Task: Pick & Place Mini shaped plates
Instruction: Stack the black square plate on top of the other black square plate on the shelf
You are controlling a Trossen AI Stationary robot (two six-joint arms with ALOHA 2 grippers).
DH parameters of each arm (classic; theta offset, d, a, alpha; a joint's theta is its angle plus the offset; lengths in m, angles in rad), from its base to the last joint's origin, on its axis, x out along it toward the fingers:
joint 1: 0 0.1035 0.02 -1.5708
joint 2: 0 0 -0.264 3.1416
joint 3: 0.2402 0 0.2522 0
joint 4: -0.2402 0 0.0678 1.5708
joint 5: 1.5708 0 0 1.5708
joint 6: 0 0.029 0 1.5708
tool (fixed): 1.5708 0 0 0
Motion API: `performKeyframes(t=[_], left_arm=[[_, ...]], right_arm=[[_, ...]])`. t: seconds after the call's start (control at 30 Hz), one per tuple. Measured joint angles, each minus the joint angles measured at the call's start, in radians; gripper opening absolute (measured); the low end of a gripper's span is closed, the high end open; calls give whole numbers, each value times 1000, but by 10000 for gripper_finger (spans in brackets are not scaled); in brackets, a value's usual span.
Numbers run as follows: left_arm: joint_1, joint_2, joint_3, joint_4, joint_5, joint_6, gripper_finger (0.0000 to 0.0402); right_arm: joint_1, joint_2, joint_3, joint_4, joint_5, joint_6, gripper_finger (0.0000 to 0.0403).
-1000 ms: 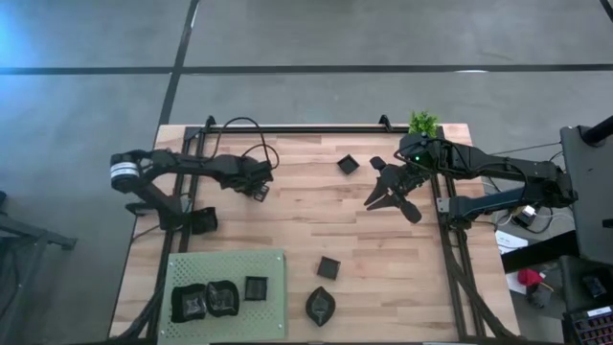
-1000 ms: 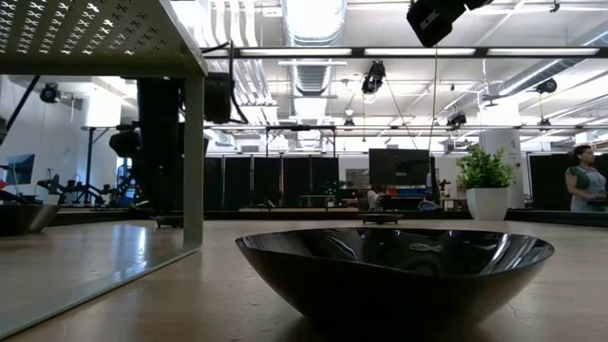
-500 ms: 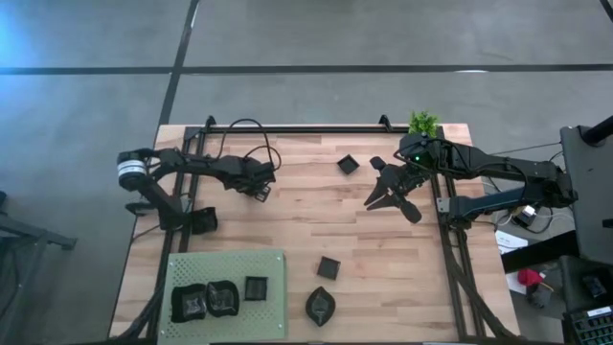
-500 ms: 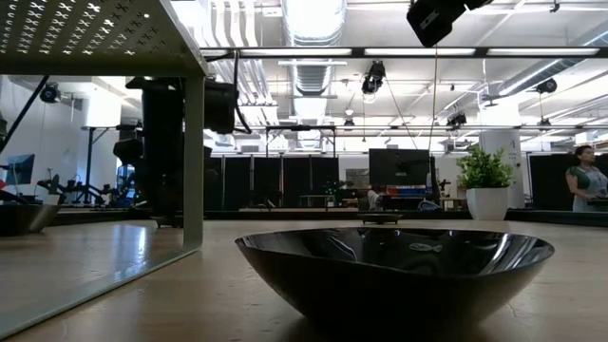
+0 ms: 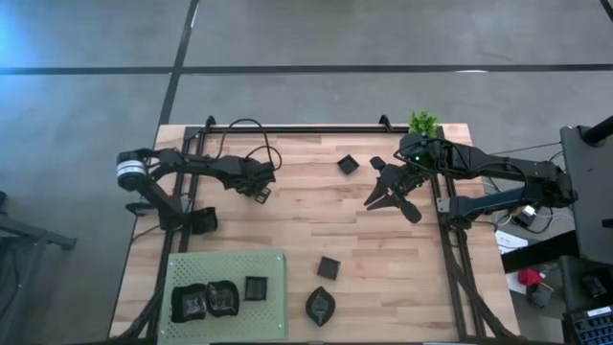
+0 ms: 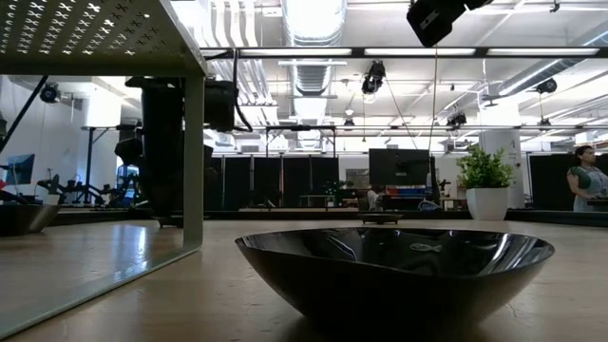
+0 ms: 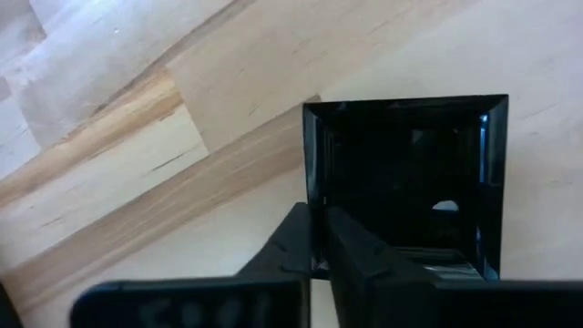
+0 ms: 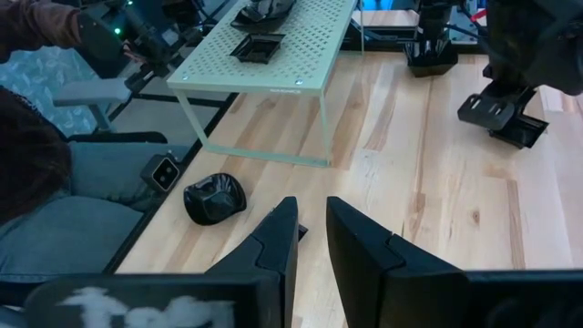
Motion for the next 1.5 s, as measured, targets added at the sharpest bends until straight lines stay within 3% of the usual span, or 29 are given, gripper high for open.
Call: performKeyframes(t=[0.5,0.87,1.2,1.33,1.5], left_arm=[[0,-81,3,-10,29,19,0],[-20,-335,2,-43,33,11,2],[-104,-589,2,-82,56,3,1],[-136,-681,2,-83,120,44,0],[-146,-760,27,-110,279,121,0]], right_arm=[[0,0,0,0,0,0,57],[0,0,0,-1,0,0,57],[0,0,0,0,0,-1,57],[0,0,0,0,0,-3,57],[0,0,0,0,0,-3,57]])
